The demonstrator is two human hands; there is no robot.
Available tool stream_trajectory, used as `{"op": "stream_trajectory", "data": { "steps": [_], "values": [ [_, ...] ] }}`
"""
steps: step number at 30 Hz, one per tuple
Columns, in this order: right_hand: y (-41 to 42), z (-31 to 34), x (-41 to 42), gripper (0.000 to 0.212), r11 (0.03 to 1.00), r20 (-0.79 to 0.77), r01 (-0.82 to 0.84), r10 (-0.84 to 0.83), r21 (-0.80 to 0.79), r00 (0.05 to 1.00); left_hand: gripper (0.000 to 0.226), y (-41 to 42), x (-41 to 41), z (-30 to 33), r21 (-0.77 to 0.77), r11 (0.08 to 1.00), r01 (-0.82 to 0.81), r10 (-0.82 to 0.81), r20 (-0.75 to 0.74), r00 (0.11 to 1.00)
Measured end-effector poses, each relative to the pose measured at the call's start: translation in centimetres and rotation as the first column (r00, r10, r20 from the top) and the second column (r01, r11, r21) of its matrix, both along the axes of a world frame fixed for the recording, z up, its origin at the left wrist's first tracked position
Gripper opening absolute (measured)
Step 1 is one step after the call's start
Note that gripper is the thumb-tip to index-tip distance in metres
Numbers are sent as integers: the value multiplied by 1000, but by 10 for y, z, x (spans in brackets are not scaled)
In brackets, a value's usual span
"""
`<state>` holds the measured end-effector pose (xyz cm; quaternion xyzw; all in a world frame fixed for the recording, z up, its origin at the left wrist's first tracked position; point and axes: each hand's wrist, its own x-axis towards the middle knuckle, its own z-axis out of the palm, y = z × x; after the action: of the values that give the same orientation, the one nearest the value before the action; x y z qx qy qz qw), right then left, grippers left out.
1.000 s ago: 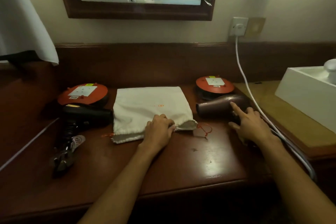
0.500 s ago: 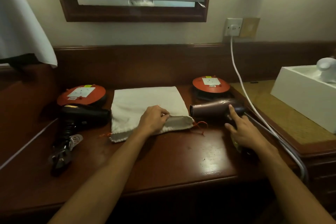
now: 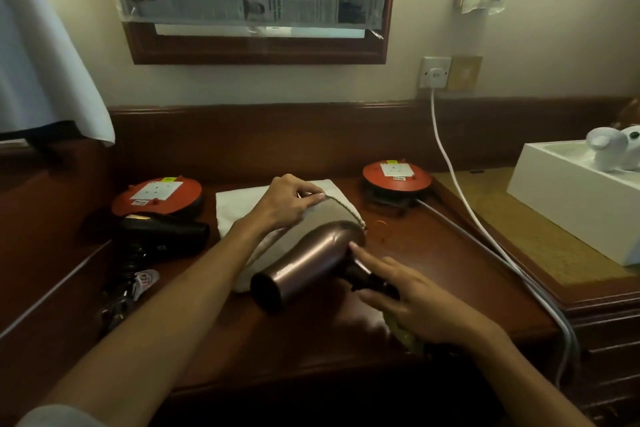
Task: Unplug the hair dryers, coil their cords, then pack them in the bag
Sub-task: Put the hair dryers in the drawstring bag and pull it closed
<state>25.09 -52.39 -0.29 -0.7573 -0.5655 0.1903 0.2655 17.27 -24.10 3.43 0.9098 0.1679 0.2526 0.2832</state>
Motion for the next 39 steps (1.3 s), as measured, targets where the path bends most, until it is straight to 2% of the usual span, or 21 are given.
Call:
{"op": "stream_trajectory", "data": {
  "steps": [3,8,11,16,21,25,28,31,35,37,39],
  "values": [
    [22,-5,-4,71,997,42,12,-8,-78,999,17,-3,-12,5,38,998,46,-44,-41,998],
    [54,-14,6,72,990,136,136,-129,-44,982,18,-5,-28,5,193,973,125,-102,-124,987],
    [73,-20,3,72,978,259,207,-191,-37,947,21,-10,-30,9,272,954,123,-96,-109,989],
    [108,-25,-9,70,952,309,306,-289,-4,906,21,-29,-19,20,405,904,139,-117,-79,990],
    [142,-10,-14,51,950,386,312,-280,-20,879,21,-36,-10,24,426,886,185,-169,-76,983],
    [162,-6,-11,47,940,464,336,-274,-56,843,20,-39,-9,29,415,887,201,-187,-75,979],
    [177,3,-5,45,924,380,364,-296,-119,876,21,-43,-9,35,442,874,200,-184,-80,980],
    [191,4,7,44,917,322,394,-355,-65,878,23,-40,-8,43,479,860,176,-158,-77,984],
    [194,-13,18,35,943,305,332,-326,33,895,24,-30,-5,59,488,862,141,-131,-54,990],
    [188,-15,21,37,948,277,317,-312,28,909,23,-25,-4,65,497,858,128,-122,-45,992],
    [175,-10,21,48,954,277,299,-285,-10,918,22,-21,-2,68,509,853,119,-110,-49,993]
  ]
}}
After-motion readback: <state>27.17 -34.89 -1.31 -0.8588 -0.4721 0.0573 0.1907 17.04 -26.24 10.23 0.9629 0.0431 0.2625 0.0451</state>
